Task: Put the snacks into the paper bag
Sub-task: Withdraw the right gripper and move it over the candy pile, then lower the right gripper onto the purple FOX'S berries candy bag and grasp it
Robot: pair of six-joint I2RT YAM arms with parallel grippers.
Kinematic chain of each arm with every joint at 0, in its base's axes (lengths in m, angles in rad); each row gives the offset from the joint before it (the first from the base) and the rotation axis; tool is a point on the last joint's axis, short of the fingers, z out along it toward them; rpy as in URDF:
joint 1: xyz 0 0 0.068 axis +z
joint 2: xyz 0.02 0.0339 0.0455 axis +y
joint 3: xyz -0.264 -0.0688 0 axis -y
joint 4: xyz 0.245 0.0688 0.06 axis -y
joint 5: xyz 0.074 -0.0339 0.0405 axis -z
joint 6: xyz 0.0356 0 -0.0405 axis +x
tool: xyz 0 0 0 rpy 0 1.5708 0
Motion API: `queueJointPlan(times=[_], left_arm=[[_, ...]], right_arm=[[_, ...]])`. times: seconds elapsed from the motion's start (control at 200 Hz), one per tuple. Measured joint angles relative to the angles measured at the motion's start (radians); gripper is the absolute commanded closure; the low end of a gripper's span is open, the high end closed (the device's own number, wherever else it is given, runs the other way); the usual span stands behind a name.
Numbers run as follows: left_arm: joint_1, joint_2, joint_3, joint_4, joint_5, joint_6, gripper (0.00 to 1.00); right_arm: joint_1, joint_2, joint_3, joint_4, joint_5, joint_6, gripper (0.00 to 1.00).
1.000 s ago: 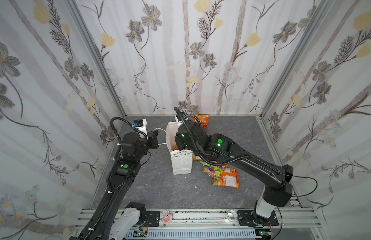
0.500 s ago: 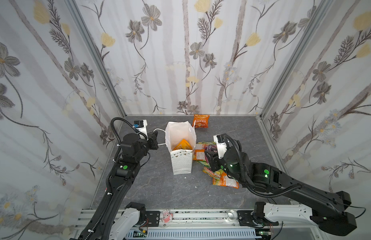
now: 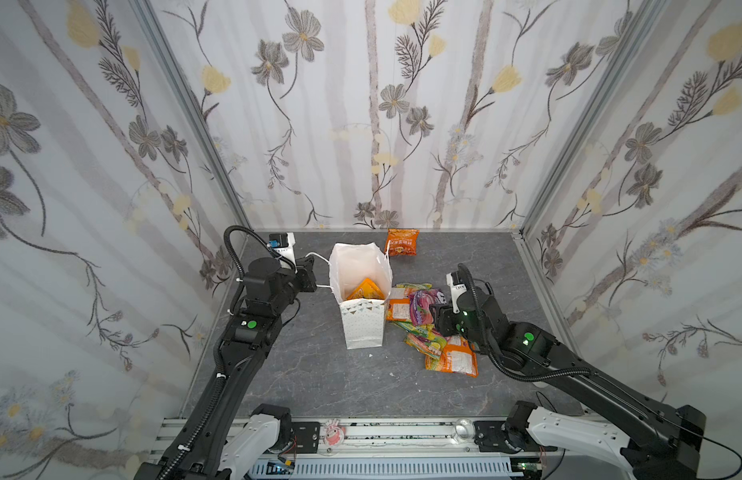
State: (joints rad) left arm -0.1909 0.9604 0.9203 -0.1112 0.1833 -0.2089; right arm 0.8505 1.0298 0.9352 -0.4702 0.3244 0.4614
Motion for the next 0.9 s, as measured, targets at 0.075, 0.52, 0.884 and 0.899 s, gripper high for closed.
queueJointPlan(times=[0.075, 0.52, 0.884, 0.899], left_arm=[[0.000, -0.001, 0.002, -0.002, -0.006, 0.000, 1.00], [0.000, -0.080, -0.060, 0.010, -0.019, 0.003, 1.00], [0.000, -0.090, -0.072, 0.011, -0.026, 0.003, 1.00], [0.000, -0.090, -0.072, 0.011, -0.026, 0.003, 1.00]], right_arm=[[-0.006, 0.039, 0.006, 0.002, -0.012, -0.019, 0.36], [-0.007, 0.282, 0.071, 0.003, -0.003, -0.082, 0.34], [-0.008, 0.438, 0.123, 0.019, 0.013, -0.104, 0.34], [-0.008, 0.443, 0.123, 0.022, 0.016, -0.104, 0.34]])
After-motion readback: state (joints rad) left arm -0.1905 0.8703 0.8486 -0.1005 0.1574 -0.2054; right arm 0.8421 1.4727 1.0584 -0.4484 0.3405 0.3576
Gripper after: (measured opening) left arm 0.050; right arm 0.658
